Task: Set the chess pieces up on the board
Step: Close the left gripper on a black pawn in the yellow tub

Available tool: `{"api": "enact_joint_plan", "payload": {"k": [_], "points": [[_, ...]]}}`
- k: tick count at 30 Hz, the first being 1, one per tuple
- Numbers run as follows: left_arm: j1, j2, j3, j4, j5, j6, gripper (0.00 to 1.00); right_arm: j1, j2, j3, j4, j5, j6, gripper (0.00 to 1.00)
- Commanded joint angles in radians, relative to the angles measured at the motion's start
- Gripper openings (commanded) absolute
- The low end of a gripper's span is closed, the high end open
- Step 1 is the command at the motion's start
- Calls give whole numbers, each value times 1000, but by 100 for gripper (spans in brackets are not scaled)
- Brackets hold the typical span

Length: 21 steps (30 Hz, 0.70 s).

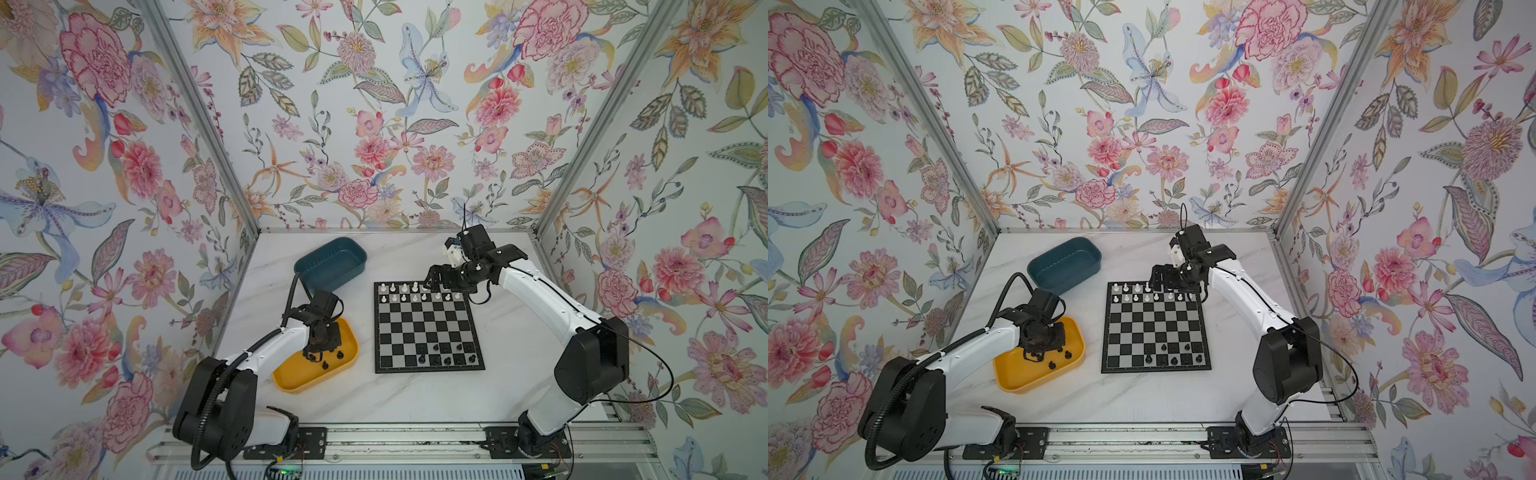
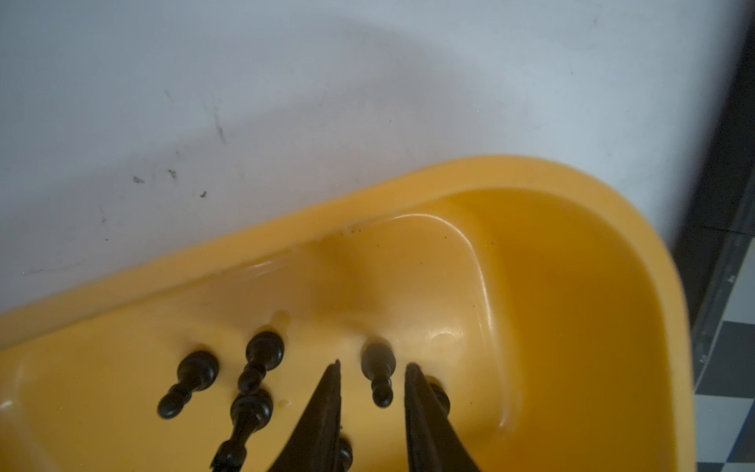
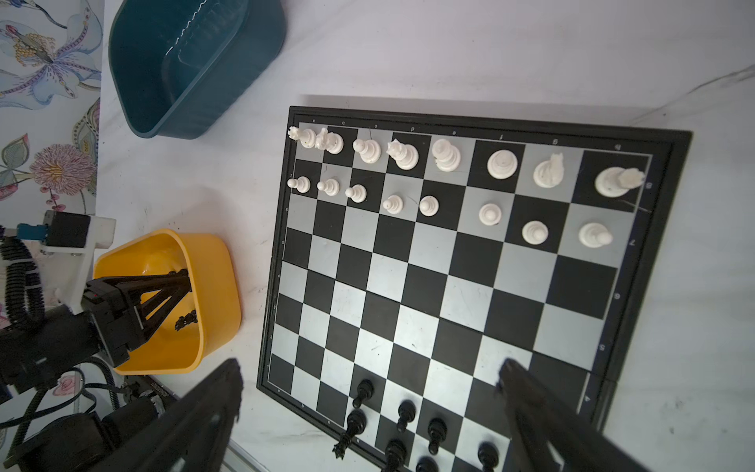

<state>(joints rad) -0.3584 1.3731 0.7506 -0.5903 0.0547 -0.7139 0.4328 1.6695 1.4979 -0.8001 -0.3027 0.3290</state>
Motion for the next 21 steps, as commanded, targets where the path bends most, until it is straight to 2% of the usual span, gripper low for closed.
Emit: {"api": "enact_joint_plan", "payload": {"k": [1, 14, 21], "points": [[2, 17, -20, 12, 20, 18, 29, 6, -38, -19, -11, 15, 9, 99], [1, 57, -4, 19, 21, 31, 28, 3, -40, -28, -11, 24, 14, 99], [0, 81, 18, 15, 19, 44, 23, 2, -37, -31, -10, 25, 15, 99]]}}
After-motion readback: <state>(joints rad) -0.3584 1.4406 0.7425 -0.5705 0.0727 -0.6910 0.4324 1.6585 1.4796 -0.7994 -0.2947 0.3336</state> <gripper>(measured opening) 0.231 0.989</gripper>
